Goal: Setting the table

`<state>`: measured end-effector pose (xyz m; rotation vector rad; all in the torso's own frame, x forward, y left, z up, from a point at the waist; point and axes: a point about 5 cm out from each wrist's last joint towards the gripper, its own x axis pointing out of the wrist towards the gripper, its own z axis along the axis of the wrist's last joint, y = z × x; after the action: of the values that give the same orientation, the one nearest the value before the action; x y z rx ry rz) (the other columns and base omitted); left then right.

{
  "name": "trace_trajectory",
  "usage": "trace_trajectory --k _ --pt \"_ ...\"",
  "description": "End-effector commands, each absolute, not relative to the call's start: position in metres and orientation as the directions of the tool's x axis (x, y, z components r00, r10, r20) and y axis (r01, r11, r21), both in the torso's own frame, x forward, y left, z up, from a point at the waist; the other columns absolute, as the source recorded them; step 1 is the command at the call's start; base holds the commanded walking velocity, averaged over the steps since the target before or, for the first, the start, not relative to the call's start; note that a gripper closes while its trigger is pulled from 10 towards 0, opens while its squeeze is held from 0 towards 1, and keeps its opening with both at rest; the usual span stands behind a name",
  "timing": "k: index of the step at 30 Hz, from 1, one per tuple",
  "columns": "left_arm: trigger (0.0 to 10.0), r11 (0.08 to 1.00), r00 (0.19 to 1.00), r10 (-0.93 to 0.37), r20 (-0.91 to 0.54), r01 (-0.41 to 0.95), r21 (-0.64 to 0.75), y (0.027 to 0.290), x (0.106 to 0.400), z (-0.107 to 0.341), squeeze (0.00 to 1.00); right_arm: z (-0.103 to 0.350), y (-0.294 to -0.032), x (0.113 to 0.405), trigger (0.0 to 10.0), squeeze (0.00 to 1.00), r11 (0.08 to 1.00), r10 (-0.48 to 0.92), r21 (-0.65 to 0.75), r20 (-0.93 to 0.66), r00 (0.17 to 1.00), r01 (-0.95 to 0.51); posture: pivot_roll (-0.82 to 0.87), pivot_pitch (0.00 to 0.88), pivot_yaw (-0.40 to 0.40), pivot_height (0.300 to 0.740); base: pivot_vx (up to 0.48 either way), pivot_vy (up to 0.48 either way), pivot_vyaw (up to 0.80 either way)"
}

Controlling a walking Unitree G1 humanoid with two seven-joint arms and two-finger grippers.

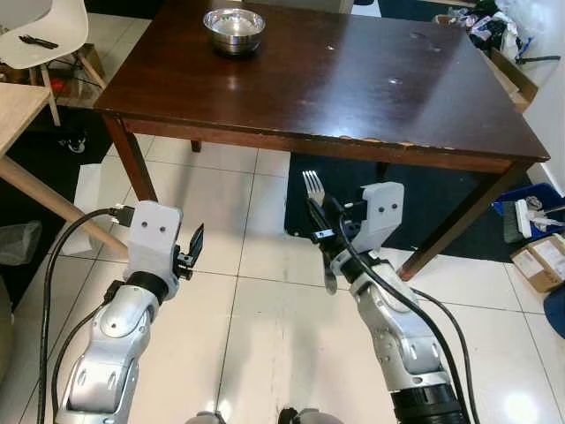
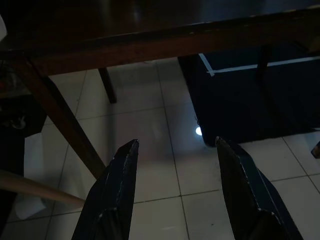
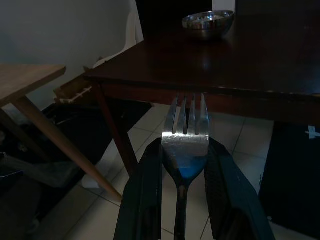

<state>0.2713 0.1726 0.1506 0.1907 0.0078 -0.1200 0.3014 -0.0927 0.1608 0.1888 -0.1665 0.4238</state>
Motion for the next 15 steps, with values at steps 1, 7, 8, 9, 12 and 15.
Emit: trace_trajectory --k 1,7,8,9,12,15 --pt "10.0 0.976 0.993 -0.111 -0.04 0.117 0.186 0.1727 0.2697 0.1438 0.0 0.1634 -0.0937 0.3006 10.0 0.0 0.896 0.392 0.129 0.214 0.895 -0.424 -0.01 0.016 -0.011 0.74 0.0 0.0 0.0" --pt "10.0 0.976 0.994 -0.108 -0.035 0.113 0.187 0.173 0.2699 0.1442 0.0 0.1626 -0.0932 0.3003 10.0 0.0 0.896 0.393 0.129 0.212 0.894 -0.425 -0.01 0.016 -0.011 0.74 0.0 0.0 0.0" --pt "10.0 0.976 0.994 -0.108 -0.035 0.113 0.187 0.173 0.2699 0.1442 0.0 0.1626 -0.0932 0.3003 10.0 0.0 0.896 0.393 0.129 0.212 0.894 -0.425 -0.01 0.016 -0.011 0.74 0.0 0.0 0.0" --pt "10.0 0.976 0.994 -0.108 -0.035 0.112 0.188 0.173 0.2699 0.1443 0.0 0.1625 -0.0931 0.3002 10.0 0.0 0.896 0.393 0.129 0.212 0.894 -0.425 -0.01 0.016 -0.011 0.74 0.0 0.0 0.0" --pt "10.0 0.976 0.994 -0.107 -0.034 0.112 0.188 0.173 0.27 0.1447 0.0 0.1622 -0.0928 0.3001 10.0 0.0 0.896 0.394 0.13 0.211 0.895 -0.425 0.0 0.018 -0.011 0.74 0.0 0.0 0.0" --pt "10.0 0.976 0.994 -0.107 -0.034 0.112 0.188 0.173 0.2702 0.1449 0.0 0.1615 -0.0925 0.3001 10.0 0.0 0.896 0.394 0.133 0.208 0.896 -0.424 0.0 0.019 -0.01 0.74 0.0 0.0 0.0"
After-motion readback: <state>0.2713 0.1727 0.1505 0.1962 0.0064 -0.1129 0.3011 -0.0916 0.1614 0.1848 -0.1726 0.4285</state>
